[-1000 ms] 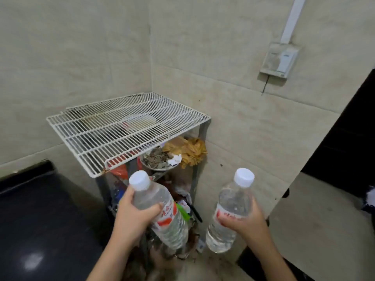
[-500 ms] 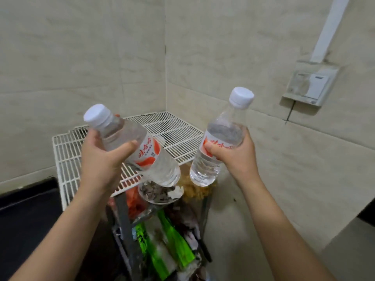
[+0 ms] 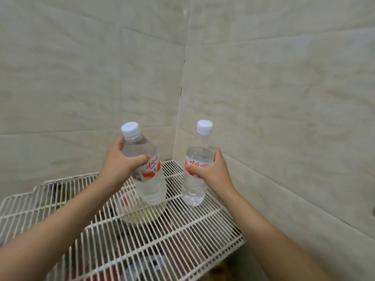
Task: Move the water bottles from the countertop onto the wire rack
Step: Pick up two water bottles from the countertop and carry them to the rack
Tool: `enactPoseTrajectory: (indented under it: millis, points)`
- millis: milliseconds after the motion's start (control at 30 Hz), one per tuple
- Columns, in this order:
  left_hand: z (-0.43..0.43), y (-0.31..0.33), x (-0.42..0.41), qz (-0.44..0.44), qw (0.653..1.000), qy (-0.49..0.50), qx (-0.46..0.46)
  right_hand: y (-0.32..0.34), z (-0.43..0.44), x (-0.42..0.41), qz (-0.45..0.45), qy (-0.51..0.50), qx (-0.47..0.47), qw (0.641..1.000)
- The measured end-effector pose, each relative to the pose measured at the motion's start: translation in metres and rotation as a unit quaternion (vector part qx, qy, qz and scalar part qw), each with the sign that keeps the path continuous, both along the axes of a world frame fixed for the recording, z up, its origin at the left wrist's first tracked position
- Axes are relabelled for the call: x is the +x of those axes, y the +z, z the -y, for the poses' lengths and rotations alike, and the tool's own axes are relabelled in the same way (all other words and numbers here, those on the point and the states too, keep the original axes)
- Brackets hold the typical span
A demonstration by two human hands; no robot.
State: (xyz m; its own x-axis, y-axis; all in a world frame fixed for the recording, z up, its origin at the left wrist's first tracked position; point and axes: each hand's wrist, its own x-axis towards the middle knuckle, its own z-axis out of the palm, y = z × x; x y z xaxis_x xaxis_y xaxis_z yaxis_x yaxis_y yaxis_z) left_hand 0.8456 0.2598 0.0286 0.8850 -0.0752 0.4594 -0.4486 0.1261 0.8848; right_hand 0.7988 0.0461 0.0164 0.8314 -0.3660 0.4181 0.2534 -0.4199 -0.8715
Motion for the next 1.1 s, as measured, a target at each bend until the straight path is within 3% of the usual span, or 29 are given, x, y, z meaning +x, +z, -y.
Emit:
enactPoseTrajectory:
  millis: [100, 433, 567, 733, 867, 1100]
  points:
    - [0.016, 0.000, 0.056, -0.027, 0.999, 0.036, 0.008, 0.001, 0.003, 0.070, -0.007, 0.004, -0.007, 1.000]
    - [0.035, -0.010, 0.145, -0.047, 0.993, 0.052, 0.092, -0.017, 0.012, 0.171, -0.050, -0.030, 0.012, 0.998]
    - [0.043, -0.005, 0.182, -0.043, 0.992, 0.037, 0.111, -0.017, 0.012, 0.202, -0.080, 0.018, -0.026, 0.996]
    - [0.052, -0.002, 0.211, -0.057, 0.985, -0.033, 0.161, -0.019, 0.021, 0.225, -0.078, 0.121, 0.014, 0.989]
    - [0.054, -0.002, 0.223, -0.071, 0.979, -0.073, 0.176, -0.011, 0.030, 0.233, -0.127, 0.207, 0.012, 0.970]
    - [0.065, -0.004, 0.228, -0.094, 0.972, -0.082, 0.201, -0.017, 0.036, 0.232, -0.142, 0.215, 0.038, 0.966]
